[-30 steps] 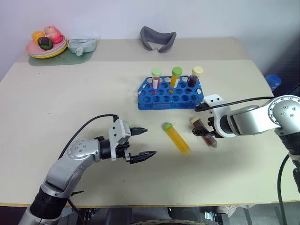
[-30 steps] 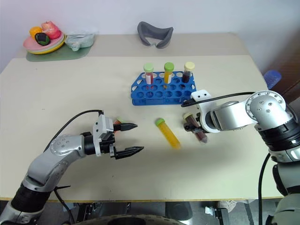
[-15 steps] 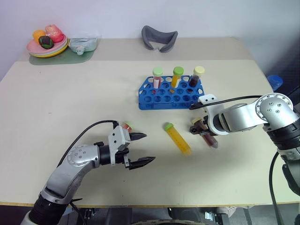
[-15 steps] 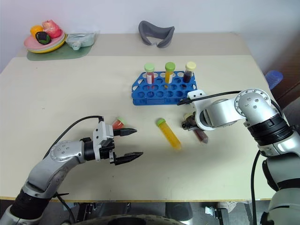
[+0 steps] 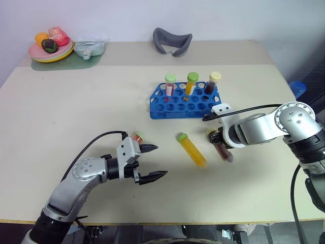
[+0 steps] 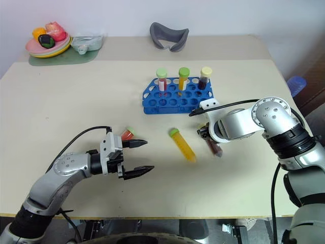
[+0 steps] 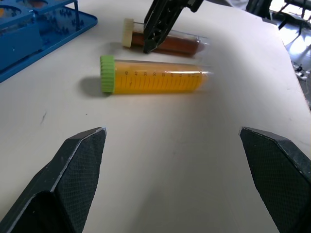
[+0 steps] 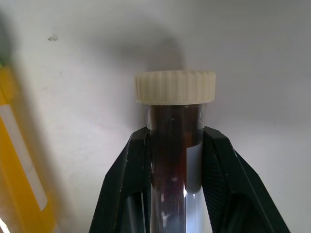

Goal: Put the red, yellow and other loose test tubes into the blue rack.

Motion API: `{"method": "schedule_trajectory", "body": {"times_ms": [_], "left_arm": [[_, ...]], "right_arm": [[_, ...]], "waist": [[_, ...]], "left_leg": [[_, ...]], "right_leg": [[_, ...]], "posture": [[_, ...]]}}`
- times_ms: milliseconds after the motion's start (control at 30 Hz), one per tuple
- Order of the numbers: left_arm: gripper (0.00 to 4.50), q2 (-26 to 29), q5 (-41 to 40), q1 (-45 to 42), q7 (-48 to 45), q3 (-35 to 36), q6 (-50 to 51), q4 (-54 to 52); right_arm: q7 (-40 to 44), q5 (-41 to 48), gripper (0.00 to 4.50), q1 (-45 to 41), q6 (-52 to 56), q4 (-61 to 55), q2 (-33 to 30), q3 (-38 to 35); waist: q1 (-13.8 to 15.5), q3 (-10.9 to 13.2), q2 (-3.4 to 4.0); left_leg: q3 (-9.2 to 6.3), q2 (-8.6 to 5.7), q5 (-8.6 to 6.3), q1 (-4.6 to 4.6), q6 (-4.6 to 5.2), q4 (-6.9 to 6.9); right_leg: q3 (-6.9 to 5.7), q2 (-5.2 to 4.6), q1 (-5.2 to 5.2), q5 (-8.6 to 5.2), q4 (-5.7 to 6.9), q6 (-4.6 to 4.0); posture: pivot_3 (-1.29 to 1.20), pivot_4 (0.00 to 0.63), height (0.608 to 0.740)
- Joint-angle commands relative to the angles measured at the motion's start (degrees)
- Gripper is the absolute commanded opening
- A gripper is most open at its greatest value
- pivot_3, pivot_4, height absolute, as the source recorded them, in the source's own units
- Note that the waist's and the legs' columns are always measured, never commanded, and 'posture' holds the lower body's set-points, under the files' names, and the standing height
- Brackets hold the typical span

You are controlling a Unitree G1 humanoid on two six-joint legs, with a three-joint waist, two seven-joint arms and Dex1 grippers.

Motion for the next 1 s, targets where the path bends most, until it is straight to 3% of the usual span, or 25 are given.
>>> {"method": "schedule_trajectory", "body": {"times_ms": [33, 133, 267, 367, 467, 700, 1000], "left_arm": [[4.5, -0.17, -1.17, -0.23, 1.64, 2.26, 0.64, -2.97], [4.5, -0.51, -1.74, 0.04, 2.64, 3.5, 0.9, -3.19], [4.5, -2.99, -3.68, -0.99, 5.0, 5.02, 1.7, -2.6], [4.5, -4.88, -3.58, -2.84, 5.99, 4.63, 1.61, -1.32], [4.5, -6.47, -2.63, -5.36, 6.21, 3.68, 1.29, 0.9], [4.5, -10.16, -3.89, -9.33, 6.25, 4.21, -0.02, 2.12], [4.5, -10.43, -5.98, -9.63, 7.91, 5.4, 2.12, -1.31]], "right_arm": [[5.08, -4.57, 0.81, -2.98, -3.73, -9.59, -1.32, -7.06], [17.62, -19.79, 0.81, 0.76, -11.96, -19.33, -0.59, -15.29], [29.41, -42.16, 0.81, 13.42, -28.96, -29.8, 1.71, -22.6], [33.7, -60.08, 0.81, 22.16, -40.64, -31.26, 5.91, -20.81], [34.33, -75.64, 0.81, 27.93, -53.75, -25.8, 14.69, -19.32], [41.6, -90.89, 0.81, 28.41, -68.57, -15.35, 28.8, -19.76], [48.17, -98.5, 0.81, 26.32, -76.15, -5.03, 37.11, -22.87]], "waist": [[-0.07, 0.01, 0.02], [0.06, 0.0, 0.03], [0.95, -0.06, -0.08], [1.38, -0.06, -0.07], [1.27, -0.07, -0.07], [0.11, -0.05, 0.0], [-0.09, -0.06, 0.0]], "left_leg": [[0.0, 0.0, 0.0, -0.01, 0.0, 0.0], [-0.02, 0.02, 0.0, -0.02, 0.0, -0.05], [-0.05, 0.01, 0.0, -0.03, 0.0, -0.05], [0.0, 0.0, -0.01, -0.02, 0.01, -0.02], [0.0, 0.0, 0.01, 0.0, -0.02, 0.02], [0.01, 0.0, 0.06, 0.06, -0.1, -0.03], [0.01, 0.0, 0.09, 0.09, -0.15, -0.02]], "right_leg": [[0.01, 0.0, -0.03, 0.0, 0.02, 0.0], [-0.01, 0.04, -0.06, 0.0, 0.01, 0.0], [-0.07, -0.02, 0.03, 0.0, -0.11, 0.01], [-0.04, -0.03, 0.02, 0.0, -0.1, 0.02], [-0.04, -0.01, 0.02, 0.0, 0.0, 0.01], [-0.01, 0.02, 0.01, 0.02, 0.06, -0.01], [-0.01, -0.01, 0.04, 0.02, 0.13, -0.01]], "posture": [[0.0, 0.15, 0.74], [0.0, 0.15, 0.74], [0.0, 0.15, 0.74], [0.0, 0.15, 0.74], [0.0, 0.15, 0.74], [0.0, 0.15, 0.74], [0.0, 0.15, 0.74]]}}
